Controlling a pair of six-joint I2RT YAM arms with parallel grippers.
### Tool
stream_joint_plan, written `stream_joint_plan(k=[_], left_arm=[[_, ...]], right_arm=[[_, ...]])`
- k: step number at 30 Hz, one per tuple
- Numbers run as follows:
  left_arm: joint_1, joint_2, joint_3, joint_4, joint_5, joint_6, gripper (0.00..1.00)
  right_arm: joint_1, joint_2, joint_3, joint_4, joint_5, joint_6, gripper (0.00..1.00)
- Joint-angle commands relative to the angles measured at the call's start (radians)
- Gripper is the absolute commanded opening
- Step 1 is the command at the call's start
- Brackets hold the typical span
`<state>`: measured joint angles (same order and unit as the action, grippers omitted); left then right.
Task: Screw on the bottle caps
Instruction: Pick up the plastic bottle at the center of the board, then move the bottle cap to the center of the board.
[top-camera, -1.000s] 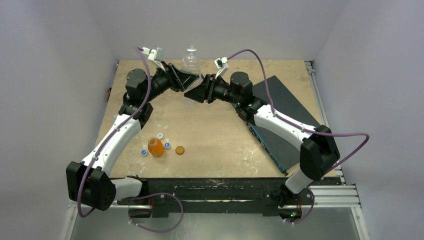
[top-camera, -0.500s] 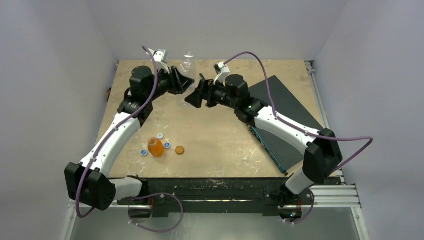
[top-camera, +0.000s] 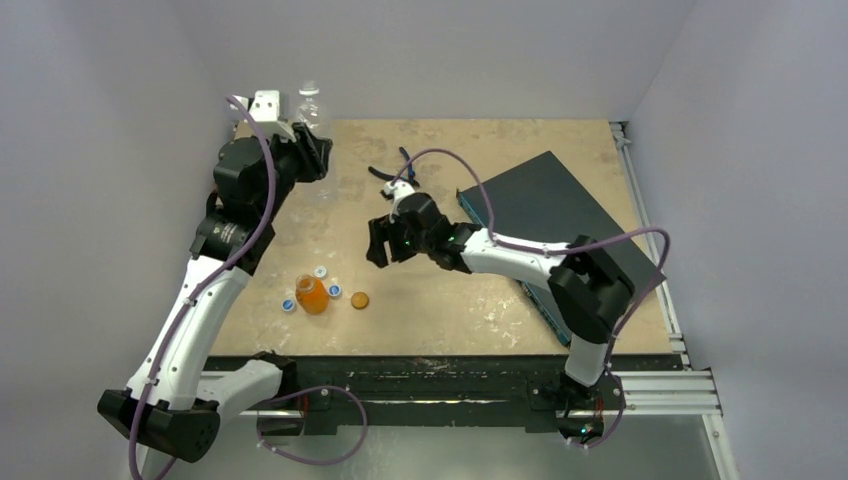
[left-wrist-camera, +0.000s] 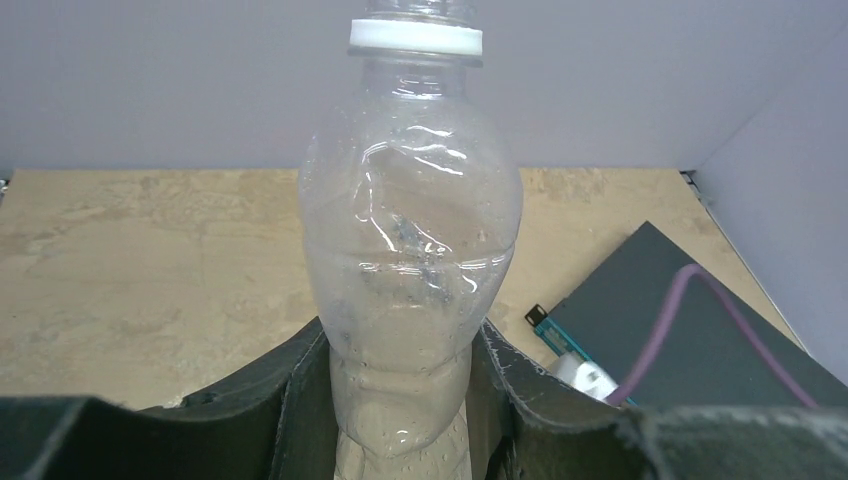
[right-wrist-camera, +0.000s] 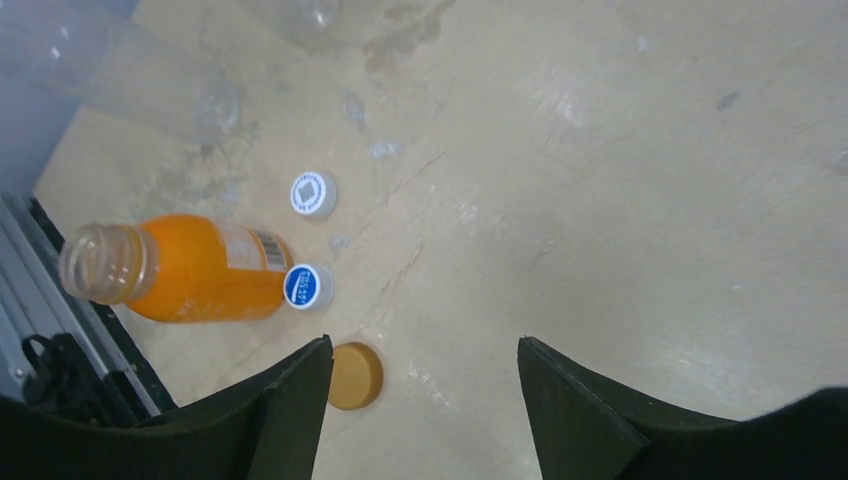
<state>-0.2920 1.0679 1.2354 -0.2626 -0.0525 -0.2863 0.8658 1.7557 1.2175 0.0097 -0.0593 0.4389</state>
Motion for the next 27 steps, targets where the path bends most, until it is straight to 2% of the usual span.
stream_joint_plan(k=[1,9,27], left_arm=[[0.005,-0.018,0.057,-0.030,-0.089,0.027,0.23],[0.005,-0.042,0.075,-0.058,-0.144,0.025,0.23],[0.005,-0.046,0.093,-0.083,-0.167,0.025,0.24]], right_arm=[[0.064,0.097,0.101,0.015,0.044,-0.063,0.70],[0.136,0.278,0.249,-0.007,0.056,-0.097,0.63],[0.251,0.393,0.325,-0.024,0.134,-0.180,0.55]])
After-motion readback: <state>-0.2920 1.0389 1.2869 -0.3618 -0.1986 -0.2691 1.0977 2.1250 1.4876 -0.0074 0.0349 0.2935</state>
